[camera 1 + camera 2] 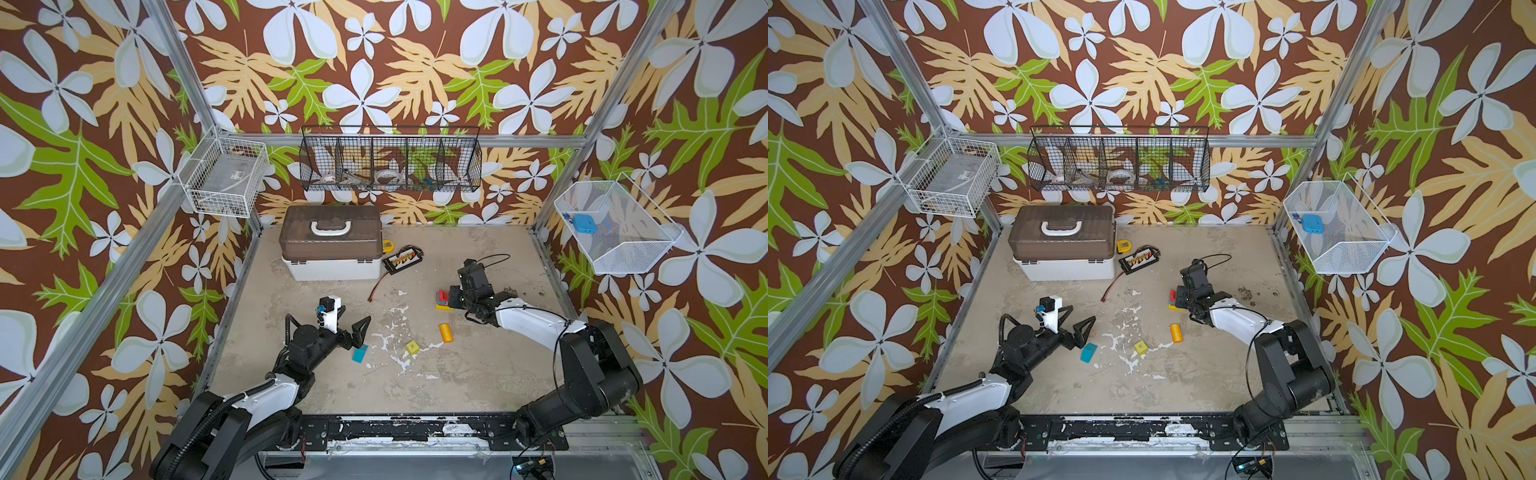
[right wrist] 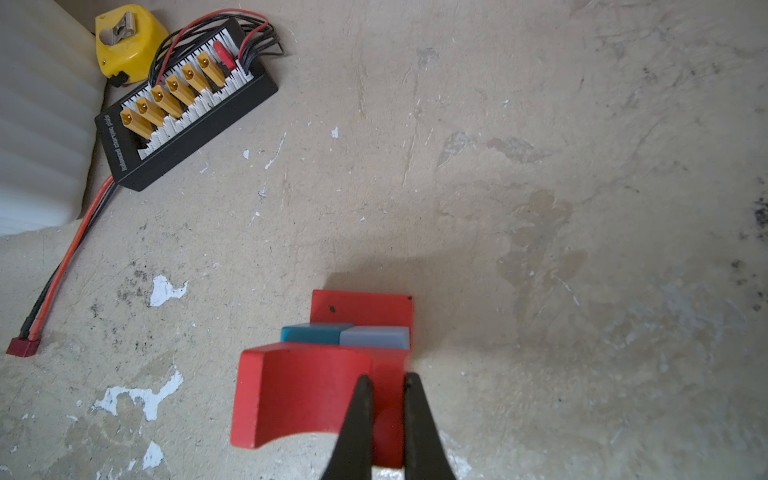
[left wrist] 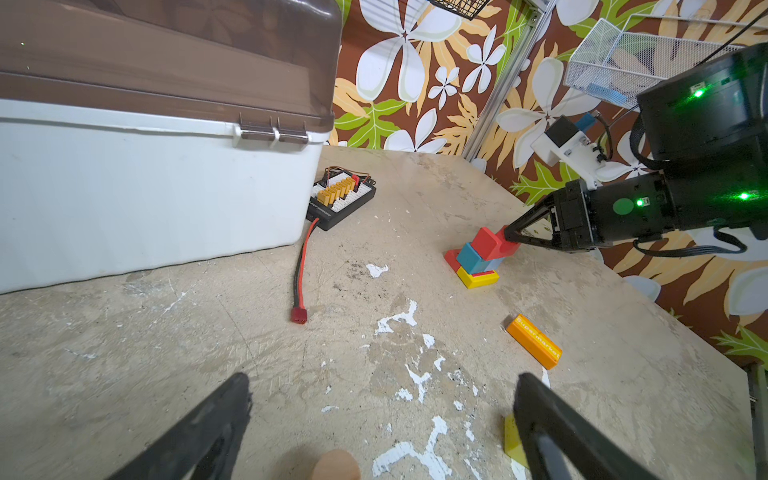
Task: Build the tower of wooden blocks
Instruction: 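Lower the red arch block onto the teal and light blue blocks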
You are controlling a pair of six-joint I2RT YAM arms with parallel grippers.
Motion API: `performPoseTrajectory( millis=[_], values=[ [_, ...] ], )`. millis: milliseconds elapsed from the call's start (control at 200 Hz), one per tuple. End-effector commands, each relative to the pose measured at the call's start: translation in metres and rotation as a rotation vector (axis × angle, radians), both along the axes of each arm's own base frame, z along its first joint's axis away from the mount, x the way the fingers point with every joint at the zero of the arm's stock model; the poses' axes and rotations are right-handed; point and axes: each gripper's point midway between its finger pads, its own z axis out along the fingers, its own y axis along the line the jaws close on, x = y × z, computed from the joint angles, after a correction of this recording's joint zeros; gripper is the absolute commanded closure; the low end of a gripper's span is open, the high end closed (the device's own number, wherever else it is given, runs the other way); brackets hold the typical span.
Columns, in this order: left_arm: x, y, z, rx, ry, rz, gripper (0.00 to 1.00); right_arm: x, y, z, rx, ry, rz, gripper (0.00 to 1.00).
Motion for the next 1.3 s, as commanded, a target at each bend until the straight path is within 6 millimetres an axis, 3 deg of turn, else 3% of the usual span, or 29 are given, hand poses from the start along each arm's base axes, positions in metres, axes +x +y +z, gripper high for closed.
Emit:
performPoseTrajectory(
  millis=[0, 731, 971, 1296],
  values=[
    [0.001, -0.003, 0.011, -0.008, -0.039, -0.015, 0.00, 0.003, 0.004, 0.002, 0.011, -0.010, 0.012, 1.00],
    [0.006, -0.004, 0.007, 0.002, -0.015, -0.011, 0.00, 0.003, 0.001, 0.002, -0.006, -0.007, 0.004, 0.91],
    [0.006, -0.004, 0.005, 0.005, -0.008, -0.011, 0.00, 0.003, -0.003, 0.001, -0.017, -0.005, -0.007, 0.80],
    [0.007, -0.005, 0.005, 0.005, -0.007, -0.012, 0.00, 0.004, -0.006, 0.000, -0.026, -0.002, -0.025, 0.79]
  ],
)
